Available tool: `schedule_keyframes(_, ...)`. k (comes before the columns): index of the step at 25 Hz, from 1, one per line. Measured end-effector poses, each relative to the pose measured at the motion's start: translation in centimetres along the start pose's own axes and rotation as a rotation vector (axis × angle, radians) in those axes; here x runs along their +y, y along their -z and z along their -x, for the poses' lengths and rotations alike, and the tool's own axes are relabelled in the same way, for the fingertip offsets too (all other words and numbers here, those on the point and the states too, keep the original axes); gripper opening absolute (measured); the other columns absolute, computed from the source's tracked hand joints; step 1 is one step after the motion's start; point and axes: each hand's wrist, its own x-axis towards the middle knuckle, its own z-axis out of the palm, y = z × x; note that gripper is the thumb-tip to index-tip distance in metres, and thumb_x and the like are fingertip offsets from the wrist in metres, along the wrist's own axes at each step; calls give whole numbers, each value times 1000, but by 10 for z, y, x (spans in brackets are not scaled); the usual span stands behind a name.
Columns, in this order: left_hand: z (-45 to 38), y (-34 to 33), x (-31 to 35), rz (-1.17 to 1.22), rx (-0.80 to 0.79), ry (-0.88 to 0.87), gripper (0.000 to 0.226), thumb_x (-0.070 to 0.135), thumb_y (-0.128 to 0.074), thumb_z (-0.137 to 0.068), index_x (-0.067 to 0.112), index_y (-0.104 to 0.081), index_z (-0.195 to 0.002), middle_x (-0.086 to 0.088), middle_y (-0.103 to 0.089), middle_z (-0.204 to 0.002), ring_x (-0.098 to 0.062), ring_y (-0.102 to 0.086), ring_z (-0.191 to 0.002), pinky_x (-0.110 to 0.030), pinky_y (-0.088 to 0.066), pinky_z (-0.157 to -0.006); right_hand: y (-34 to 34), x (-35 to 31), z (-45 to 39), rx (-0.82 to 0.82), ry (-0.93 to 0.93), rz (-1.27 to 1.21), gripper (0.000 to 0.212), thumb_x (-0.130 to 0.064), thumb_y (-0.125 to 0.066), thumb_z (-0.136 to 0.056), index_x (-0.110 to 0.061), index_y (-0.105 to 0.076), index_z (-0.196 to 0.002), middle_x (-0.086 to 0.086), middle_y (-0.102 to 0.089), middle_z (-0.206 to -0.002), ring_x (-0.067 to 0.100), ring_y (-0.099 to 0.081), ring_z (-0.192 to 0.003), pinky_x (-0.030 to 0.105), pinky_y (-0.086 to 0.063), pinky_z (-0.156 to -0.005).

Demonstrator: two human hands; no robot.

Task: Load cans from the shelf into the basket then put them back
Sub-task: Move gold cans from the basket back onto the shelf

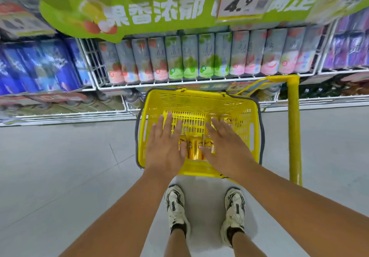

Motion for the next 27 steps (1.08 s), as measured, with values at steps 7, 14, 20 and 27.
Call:
schedule_keyframes(7, 0, -99, -16, -65, -189, -2, 68, 46, -41, -99, 22, -20, -160, -12, -3, -168, -33, 2, -154, -51, -9, -125, -89, 16, -44, -69, -19, 24, 77, -58, -32, -101, -19, -3, -161, 5, 4, -169, 25, 3, -155, 43, -14, -125)
schedule_keyframes(14, -30, -155, -22, -56, -205, -40, 69, 49, -43, -97, 24, -23, -159, -10, -5, -168, -31, 0, -155, -48, -8, -125, -154, 22, -80, -119, -51, -6, 79, -57, -35, -101, -19, 0, -161, 5, 6, -168, 25, 6, -155, 42, -10, -123)
schedule_keyframes(20, -46, -179, -28, -54, -388, 19, 79, 60, -36, -98, 30, 3, -160, -5, 13, -167, -28, 17, -153, -44, 6, -123, -180, 21, -104, -180, -168, -86, 80, -56, -40, -100, -18, -4, -161, 7, -2, -168, 28, -7, -154, 43, -29, -118)
schedule_keyframes(27, -64, -214, -22, 178, -494, 269, 94, 69, -58, -83, 30, -16, -158, -5, -41, -147, -28, -43, -134, -42, -47, -97, -209, 12, -135, -165, -534, -419, 82, -47, -65, -92, -4, -30, -151, 15, -44, -147, 28, -48, -133, 37, -49, -102)
